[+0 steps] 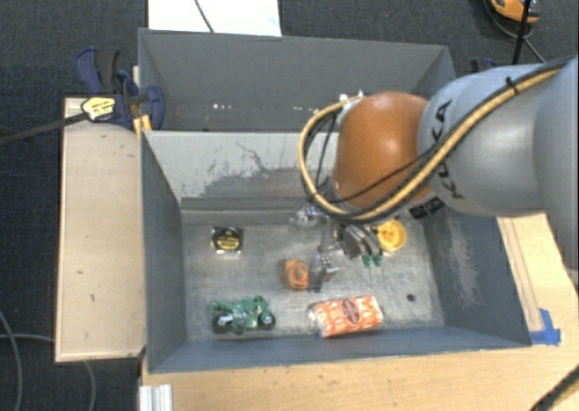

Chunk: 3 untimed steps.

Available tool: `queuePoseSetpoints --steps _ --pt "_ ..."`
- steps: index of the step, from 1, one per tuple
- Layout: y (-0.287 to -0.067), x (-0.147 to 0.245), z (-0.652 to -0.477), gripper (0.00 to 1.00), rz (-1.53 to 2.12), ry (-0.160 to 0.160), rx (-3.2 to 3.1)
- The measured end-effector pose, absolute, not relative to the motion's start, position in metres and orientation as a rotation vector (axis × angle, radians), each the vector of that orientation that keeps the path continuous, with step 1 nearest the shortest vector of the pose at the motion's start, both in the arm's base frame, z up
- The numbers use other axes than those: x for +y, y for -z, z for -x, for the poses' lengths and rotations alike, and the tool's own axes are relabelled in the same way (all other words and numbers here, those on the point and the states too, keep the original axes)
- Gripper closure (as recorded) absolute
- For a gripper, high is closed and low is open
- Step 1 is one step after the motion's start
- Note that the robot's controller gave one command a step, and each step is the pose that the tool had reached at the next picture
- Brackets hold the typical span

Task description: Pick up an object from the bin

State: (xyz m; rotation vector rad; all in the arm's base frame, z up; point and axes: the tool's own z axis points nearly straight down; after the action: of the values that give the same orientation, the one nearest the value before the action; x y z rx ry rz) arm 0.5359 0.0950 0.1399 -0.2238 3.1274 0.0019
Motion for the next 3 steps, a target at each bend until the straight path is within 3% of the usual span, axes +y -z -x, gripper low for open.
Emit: queuePoseSetpoints --steps 1,2,3 --pt "-0.085 0.092 -0.535 0.00 -0.051 -0.002 3.137" --pt "-0.073 0.091 -0.545 1.00 0.157 -0.004 3.127" --pt "-0.073 0.091 -0.545 1.00 0.156 -0.004 3.127"
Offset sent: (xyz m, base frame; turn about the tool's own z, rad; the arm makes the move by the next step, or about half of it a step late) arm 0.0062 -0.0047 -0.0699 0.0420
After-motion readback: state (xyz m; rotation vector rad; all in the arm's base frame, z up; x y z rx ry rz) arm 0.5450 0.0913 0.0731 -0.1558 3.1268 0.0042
